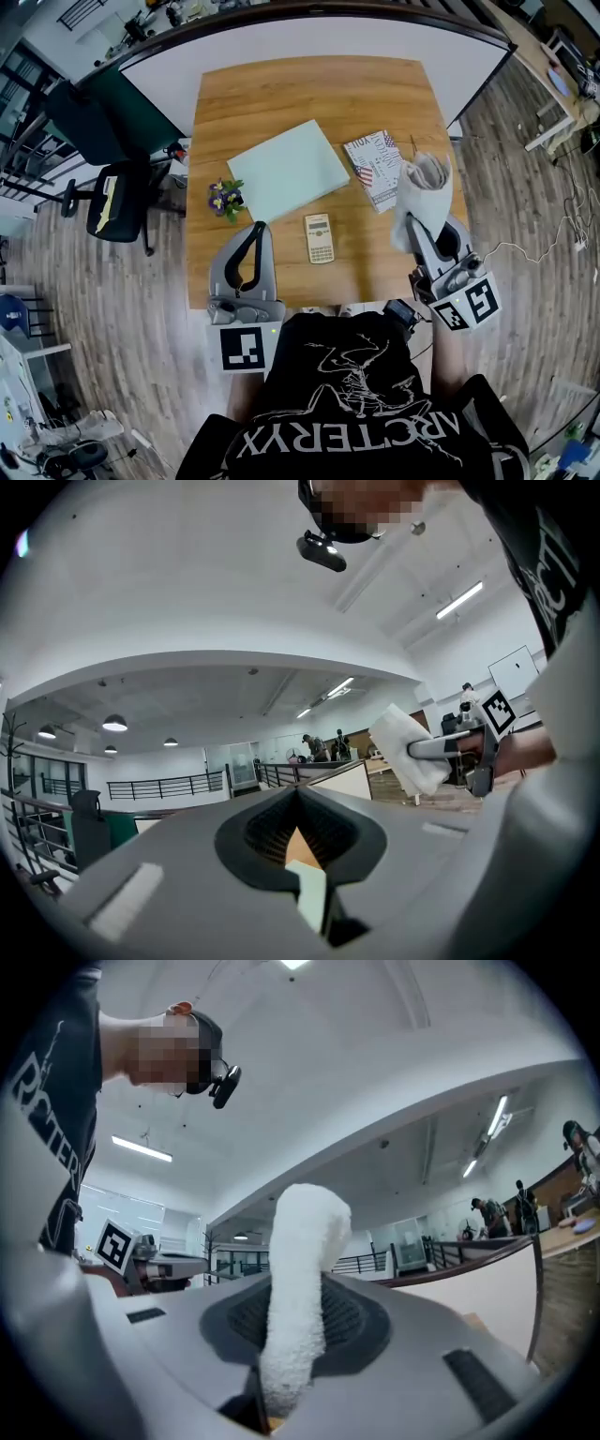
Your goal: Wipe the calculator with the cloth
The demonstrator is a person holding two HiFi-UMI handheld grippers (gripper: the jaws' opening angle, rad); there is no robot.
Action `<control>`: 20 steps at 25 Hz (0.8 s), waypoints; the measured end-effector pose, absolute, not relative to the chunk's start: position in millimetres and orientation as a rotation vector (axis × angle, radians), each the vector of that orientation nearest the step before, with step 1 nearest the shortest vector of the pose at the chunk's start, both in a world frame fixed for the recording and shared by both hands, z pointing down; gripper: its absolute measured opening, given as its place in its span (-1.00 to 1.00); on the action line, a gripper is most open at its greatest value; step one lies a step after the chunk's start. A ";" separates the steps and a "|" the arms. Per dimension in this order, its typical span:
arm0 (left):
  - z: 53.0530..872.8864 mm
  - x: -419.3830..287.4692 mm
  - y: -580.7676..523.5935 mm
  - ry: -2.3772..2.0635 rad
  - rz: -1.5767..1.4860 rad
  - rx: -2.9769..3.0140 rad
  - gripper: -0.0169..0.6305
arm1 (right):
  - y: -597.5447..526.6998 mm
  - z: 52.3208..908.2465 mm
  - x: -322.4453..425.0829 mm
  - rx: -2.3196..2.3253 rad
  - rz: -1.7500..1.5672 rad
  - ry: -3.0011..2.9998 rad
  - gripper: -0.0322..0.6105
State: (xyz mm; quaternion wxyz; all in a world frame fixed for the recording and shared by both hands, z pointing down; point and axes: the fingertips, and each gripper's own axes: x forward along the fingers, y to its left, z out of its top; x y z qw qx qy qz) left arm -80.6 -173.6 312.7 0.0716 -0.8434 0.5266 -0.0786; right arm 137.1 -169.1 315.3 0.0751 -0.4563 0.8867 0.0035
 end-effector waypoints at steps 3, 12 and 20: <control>313.7 -81.5 -170.0 1.577 -0.274 -2.518 -0.92 | -170.0 315.2 122.7 -1.328 0.019 2.692 -0.62; 311.3 -90.1 -168.2 1.594 -0.297 -2.487 -0.92 | -175.0 304.1 108.7 -1.255 0.051 2.698 -0.62; 308.1 -90.7 -172.2 1.627 -0.270 -2.475 -0.92 | -182.8 302.7 106.8 -1.235 0.048 2.693 -0.62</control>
